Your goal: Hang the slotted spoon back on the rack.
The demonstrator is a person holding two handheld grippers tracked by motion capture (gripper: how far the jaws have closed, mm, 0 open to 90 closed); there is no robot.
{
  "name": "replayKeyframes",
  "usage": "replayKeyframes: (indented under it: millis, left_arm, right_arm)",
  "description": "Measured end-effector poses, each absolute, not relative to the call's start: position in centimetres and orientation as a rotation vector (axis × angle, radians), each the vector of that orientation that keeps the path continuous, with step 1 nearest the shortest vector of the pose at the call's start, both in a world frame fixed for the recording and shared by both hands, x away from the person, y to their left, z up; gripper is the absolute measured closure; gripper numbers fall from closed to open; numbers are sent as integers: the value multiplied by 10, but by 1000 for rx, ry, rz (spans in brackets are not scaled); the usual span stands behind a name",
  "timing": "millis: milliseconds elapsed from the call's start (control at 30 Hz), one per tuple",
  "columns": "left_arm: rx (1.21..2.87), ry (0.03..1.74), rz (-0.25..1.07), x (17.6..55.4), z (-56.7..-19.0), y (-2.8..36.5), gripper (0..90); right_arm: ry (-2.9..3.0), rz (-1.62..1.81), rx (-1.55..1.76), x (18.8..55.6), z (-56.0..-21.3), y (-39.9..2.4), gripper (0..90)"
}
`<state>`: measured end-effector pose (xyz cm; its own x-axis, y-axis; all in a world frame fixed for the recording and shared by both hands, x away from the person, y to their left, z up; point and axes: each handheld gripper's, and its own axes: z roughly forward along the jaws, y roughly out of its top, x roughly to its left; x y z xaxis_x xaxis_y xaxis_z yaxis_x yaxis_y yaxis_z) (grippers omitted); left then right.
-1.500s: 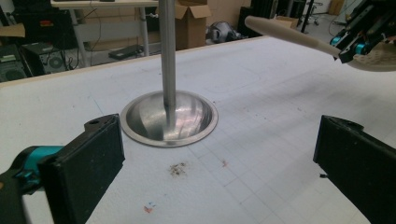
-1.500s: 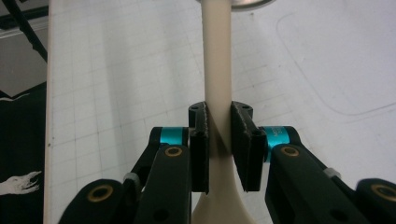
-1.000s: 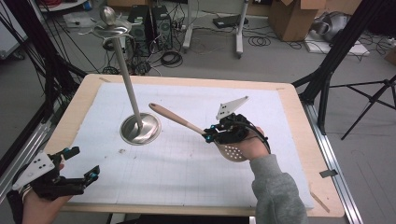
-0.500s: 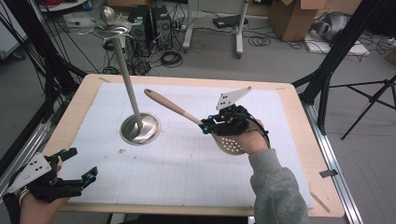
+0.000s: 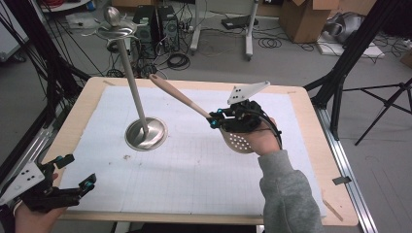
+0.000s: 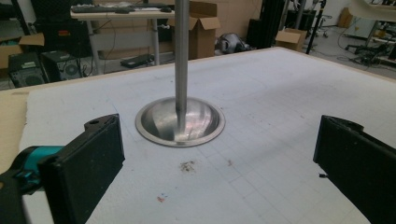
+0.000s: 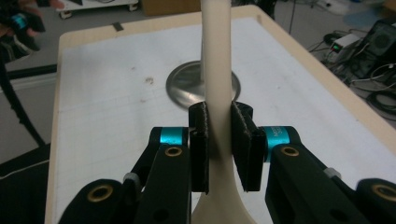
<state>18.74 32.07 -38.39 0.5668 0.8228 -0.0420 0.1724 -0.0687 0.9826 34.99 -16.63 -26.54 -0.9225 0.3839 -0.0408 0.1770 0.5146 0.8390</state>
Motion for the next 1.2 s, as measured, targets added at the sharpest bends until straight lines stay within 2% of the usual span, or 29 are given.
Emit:
replayKeyframes:
  millis: [1200]
  left_arm:
    - [1571,882,658,184,-386,325,22]
  right_arm:
    - [2436,1416,438,345,-200,-165,783]
